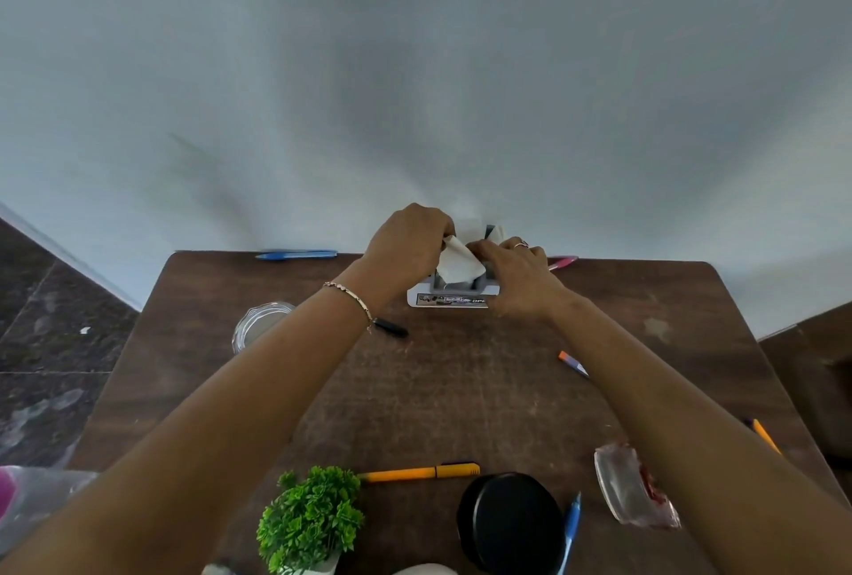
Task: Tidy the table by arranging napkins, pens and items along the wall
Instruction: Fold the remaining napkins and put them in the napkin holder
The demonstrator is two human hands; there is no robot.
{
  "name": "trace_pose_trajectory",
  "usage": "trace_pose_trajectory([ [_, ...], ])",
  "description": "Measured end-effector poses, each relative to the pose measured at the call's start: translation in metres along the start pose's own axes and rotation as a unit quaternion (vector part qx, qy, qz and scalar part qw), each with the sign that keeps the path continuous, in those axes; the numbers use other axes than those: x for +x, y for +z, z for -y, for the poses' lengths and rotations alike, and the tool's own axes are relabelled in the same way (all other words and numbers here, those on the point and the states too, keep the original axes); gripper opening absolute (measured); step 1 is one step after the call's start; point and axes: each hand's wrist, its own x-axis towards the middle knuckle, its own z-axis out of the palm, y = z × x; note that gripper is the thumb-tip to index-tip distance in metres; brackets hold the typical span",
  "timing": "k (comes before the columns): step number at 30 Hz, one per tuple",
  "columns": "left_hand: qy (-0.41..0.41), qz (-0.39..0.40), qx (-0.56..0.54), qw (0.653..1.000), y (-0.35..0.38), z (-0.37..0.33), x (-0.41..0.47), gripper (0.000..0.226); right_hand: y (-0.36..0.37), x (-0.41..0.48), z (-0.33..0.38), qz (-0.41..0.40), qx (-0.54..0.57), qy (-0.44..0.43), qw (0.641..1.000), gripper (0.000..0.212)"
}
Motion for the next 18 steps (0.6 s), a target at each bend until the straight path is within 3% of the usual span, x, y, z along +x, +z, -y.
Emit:
trace_pose_trajectory([
  [18,0.045,0.027,0.136,0.989,0.001,-0.014,-0.006,0.032,0.0,-0.003,0.0,-0.038,-0.001,-0.016,0.999,0.064],
])
